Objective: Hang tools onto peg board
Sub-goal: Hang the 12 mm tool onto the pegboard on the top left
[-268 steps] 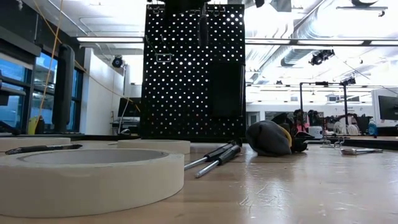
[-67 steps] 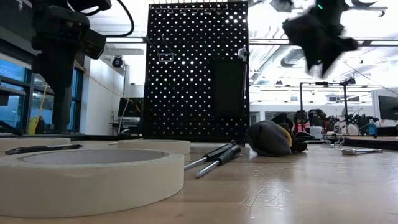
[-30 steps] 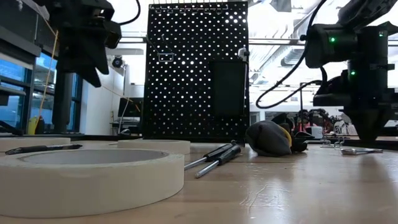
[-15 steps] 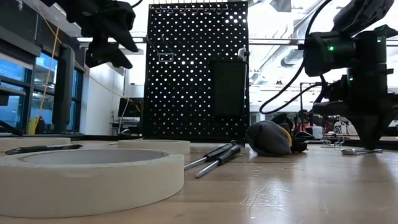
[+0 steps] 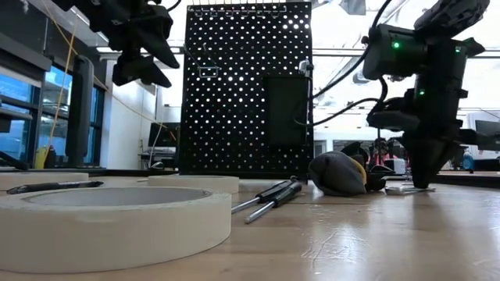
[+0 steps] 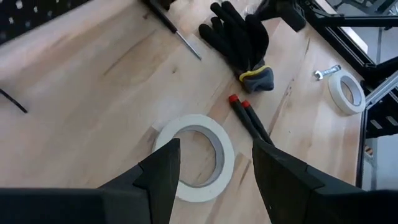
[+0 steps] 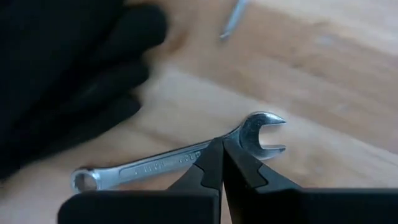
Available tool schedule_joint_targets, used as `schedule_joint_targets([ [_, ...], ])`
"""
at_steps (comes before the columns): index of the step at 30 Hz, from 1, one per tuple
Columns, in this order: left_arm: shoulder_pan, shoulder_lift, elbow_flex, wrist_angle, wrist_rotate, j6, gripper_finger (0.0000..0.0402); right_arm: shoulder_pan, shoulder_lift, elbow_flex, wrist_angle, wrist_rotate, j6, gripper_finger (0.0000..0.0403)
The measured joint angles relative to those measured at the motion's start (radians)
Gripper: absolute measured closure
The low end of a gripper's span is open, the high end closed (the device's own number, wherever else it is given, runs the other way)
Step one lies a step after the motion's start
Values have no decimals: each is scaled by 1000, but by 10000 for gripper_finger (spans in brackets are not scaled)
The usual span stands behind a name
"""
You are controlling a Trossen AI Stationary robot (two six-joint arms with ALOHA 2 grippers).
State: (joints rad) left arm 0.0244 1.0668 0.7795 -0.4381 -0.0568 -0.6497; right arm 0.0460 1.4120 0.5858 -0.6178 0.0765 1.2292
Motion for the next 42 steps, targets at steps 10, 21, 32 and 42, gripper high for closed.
schedule_joint_targets([
  [10, -22, 153, 0, 341, 69, 78, 213, 68, 4, -5, 89, -111, 142, 403],
  [21, -223, 701, 63, 1054, 73, -53, 213, 201, 6, -7, 194, -34, 510, 403],
  [32, -337, 1109, 418, 1029, 77, -193, 227, 304, 6, -8, 260, 63, 616, 403],
  [42, -343, 1126, 627, 591, 61, 88, 369, 398, 31, -7, 323, 100, 804, 403],
])
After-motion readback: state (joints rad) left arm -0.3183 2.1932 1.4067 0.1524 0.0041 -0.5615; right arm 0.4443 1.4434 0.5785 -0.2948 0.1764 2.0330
